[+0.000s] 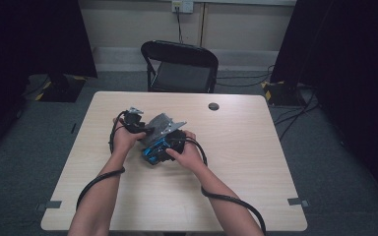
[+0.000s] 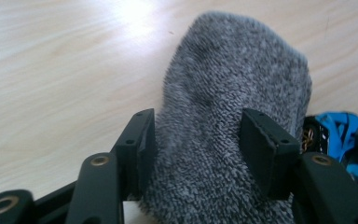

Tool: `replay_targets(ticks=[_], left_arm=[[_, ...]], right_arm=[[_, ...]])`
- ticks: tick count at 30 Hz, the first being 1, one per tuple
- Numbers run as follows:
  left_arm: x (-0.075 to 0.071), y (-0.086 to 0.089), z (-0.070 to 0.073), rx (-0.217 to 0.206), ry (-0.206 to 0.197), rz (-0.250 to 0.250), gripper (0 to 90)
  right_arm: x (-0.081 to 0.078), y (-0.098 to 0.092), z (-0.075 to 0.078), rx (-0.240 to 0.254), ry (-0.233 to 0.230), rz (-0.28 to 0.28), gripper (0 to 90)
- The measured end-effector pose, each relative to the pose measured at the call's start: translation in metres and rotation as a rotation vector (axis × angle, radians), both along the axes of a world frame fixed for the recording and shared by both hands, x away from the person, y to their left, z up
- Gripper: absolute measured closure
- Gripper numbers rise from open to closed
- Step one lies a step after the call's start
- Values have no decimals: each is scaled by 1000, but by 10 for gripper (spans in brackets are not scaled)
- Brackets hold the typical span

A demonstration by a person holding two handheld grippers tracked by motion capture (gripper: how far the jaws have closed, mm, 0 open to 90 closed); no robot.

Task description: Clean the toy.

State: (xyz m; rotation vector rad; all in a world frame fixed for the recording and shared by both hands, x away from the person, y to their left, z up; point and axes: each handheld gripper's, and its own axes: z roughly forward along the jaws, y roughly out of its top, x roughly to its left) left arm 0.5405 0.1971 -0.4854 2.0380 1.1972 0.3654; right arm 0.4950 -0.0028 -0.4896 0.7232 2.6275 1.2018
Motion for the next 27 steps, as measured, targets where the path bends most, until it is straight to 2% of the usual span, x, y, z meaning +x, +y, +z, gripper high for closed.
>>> replay_targets(ticks=[1,2,6,8,11,13,14,16,21,24,27], left_arm=[[0,-3,-3,4,13,-15,463],[0,-5,-6,22,7,-29,459],[-1,-7,-9,18,-3,-37,469],[-2,-8,-8,10,5,-55,546],[-4,-12,-5,30,18,-98,683],[-5,-15,-2,49,32,-146,722],[-6,-16,-2,47,20,-153,741],[-7,-15,0,62,24,-185,753],[-12,-11,1,38,23,-191,764],[-14,-8,3,59,20,-212,768],[-17,-4,5,61,19,-220,772]], right_arm=[[0,0,0,-1,0,0,77],[0,0,0,-1,0,0,77],[0,-1,-1,6,-3,0,77],[0,-1,-1,8,-4,0,77],[0,0,0,3,-1,0,77],[0,0,0,3,-1,2,77],[0,0,0,2,-2,2,77],[0,0,0,2,-2,2,77],[0,0,0,-3,1,4,77],[0,0,0,-2,1,4,77],[0,0,0,0,1,1,77]])
